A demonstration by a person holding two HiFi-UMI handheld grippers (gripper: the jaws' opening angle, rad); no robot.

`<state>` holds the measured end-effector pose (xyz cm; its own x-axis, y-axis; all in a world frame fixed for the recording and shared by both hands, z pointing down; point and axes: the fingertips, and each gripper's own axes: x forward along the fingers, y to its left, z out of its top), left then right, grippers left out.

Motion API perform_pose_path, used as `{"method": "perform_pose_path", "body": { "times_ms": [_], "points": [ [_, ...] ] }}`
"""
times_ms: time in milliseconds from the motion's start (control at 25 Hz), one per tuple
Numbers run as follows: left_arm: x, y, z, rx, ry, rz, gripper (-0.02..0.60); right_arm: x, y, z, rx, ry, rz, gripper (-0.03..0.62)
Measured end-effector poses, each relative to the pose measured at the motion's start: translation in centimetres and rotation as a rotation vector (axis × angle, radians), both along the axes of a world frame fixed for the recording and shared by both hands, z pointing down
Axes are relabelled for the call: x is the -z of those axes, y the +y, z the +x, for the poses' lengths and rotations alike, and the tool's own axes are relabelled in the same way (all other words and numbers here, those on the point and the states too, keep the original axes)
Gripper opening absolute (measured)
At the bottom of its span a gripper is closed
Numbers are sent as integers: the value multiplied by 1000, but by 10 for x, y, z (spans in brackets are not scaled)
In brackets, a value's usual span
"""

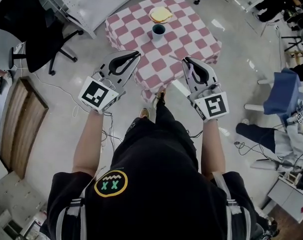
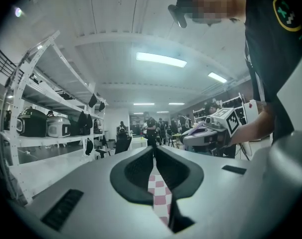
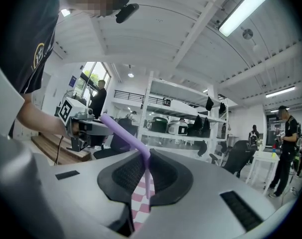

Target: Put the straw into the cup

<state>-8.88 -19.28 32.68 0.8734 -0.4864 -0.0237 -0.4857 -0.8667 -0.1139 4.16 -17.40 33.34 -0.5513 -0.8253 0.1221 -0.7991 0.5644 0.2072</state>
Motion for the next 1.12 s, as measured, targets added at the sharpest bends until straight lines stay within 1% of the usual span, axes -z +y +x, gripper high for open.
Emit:
{"method": "perform_pose_path", "body": {
  "times_ms": [440,480,640,920,1000,1120],
  "points": [
    [-23,-86,35,34,-8,24,34,-25,-100,8,69,-21,7,49],
    [-24,-94,40,38,-4,22,34,-28,-108,9,75,-21,6,49],
    [-23,-121,59,49,59,-15,34,-42,-141,13,95,-11,-9,49],
    [-56,-167,82,64,49,-18,34,-62,-193,15,128,-47,0,51],
    [-61,-177,90,65,59,-32,34,-72,-205,16,133,-47,-1,51],
    [-76,-190,100,67,55,-48,34,-91,-220,18,143,-40,-10,51]
  ]
}}
